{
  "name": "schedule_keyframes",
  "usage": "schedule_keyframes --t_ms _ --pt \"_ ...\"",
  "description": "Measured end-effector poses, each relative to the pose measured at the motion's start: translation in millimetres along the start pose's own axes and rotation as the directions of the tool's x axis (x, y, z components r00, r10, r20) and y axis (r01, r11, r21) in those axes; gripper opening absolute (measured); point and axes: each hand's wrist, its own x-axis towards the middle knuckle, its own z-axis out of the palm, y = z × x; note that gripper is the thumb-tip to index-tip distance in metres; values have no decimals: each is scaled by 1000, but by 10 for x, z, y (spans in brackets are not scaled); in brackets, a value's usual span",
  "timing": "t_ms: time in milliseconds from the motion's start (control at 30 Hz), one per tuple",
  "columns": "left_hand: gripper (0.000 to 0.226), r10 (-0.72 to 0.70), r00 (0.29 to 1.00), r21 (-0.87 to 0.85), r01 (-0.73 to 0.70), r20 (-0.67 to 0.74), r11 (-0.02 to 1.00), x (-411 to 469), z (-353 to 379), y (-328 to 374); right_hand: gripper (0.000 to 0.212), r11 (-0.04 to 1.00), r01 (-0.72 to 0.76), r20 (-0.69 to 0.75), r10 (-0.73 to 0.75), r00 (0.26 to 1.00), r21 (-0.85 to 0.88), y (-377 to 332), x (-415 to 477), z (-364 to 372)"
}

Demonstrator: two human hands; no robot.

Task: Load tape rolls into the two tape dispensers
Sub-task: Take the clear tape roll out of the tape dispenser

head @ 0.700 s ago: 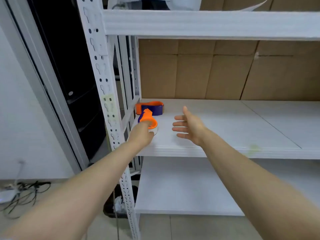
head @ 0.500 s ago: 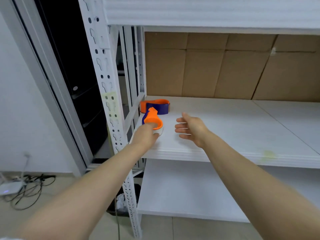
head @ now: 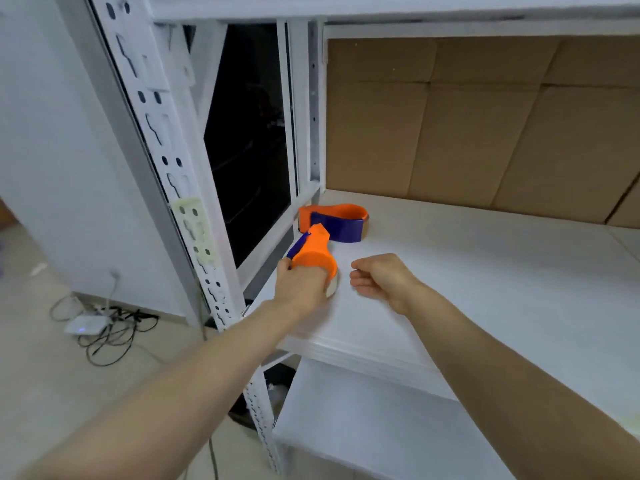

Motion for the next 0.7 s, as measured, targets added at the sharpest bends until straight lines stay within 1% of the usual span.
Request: schedule_keyframes --t_ms 33,67,133,167,233,267,300,367,467,533,567,633,700 --pt "8 -18 999 -55 16 -38 998 29 4 -11 31 1000 -16 25 16 1000 0 -10 54 -7" --pt "14 -49 996 -73 43 -73 996 51 -1 -12 33 999 -32 57 31 998 3 -16 101 -15" --pt "31 -133 985 -173 113 -110 979 99 -4 -26 38 997 -64 157 56 986 41 -16 189 -22" --pt "31 -156 981 -186 133 -115 973 125 6 -32 42 995 -74 206 59 977 65 -13 235 -20" --pt "17 -193 974 -237 161 -120 958 152 22 -43 49 998 -52 256 41 966 39 -9 323 -17" --pt "10 -209 970 -287 168 -120 943 178 30 -52 51 999 -30 269 25 963 13 -5 370 -10" --pt "7 -220 968 -353 165 -122 921 205 51 -61 50 1000 -13 287 12 958 4 -2 411 -2" --pt "12 -251 960 -493 161 -122 855 237 47 -47 44 999 -9 340 -4 940 34 -13 460 21" --pt "15 -321 943 -611 202 -91 765 268 2 3 37 991 -24 374 -26 927 128 -37 531 42" --pt "18 -322 946 -741 190 -38 645 270 -64 31 31 971 -30 384 -66 921 237 -77 556 44" --pt "14 -315 949 -793 177 -20 583 259 -113 56 29 956 -33 395 -89 915 292 -102 568 47" --pt "5 -328 945 -841 166 -15 515 255 -164 74 34 935 -27 408 -128 904 355 -152 581 55" --pt "6 -381 924 -872 168 -23 460 259 -205 107 38 920 -28 415 -149 897 391 -184 610 70"
